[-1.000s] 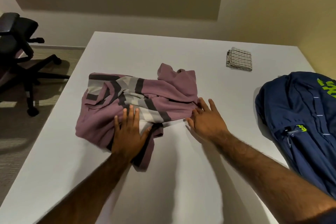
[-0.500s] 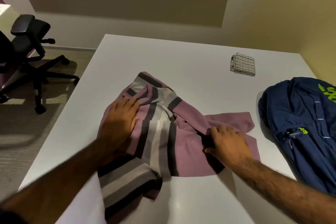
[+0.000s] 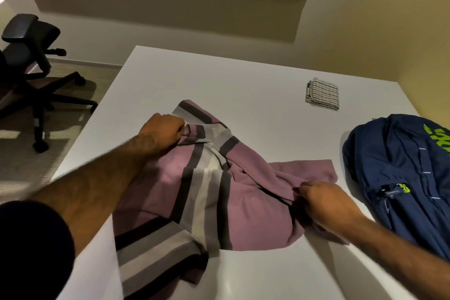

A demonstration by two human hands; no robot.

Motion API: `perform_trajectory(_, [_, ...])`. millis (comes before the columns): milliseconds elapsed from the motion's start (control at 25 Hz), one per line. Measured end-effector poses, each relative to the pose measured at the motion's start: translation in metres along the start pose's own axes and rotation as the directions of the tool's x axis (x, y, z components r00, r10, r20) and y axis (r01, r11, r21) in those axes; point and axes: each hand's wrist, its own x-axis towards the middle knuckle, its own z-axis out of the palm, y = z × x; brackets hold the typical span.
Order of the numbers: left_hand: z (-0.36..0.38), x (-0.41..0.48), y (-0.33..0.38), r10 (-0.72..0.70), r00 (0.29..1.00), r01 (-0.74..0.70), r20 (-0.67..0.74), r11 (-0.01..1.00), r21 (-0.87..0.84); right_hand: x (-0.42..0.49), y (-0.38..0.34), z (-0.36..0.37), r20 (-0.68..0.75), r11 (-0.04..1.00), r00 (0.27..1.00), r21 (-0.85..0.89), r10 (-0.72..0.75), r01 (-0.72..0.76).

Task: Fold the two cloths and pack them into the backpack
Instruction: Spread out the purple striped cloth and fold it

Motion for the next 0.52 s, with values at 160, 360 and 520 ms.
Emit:
perform_trajectory(160, [-0.072,0.042,-0.030,-0.043,0.999,0.044,0.015,0.997,-0.059,0.066,0.045,-0.093,0.390,0.996,0.917,-0.002,0.081,-0.086])
perform_trajectory(360, [-0.125,0.062,0.016,-0.626,0.528,0.033,-0.574,0.690,-0.723,0.136,0.077,-0.156,-0.675,0.871,0.569,0.248,0.470,-0.424])
perform_trajectory(520, [-0.018,-0.003,0.066,-0.268,0.878,-0.055,-0.397,0.767,-0.639,0.136,0.025,-0.079,-0.585,0.903,0.725,0.412,0.363,-0.120])
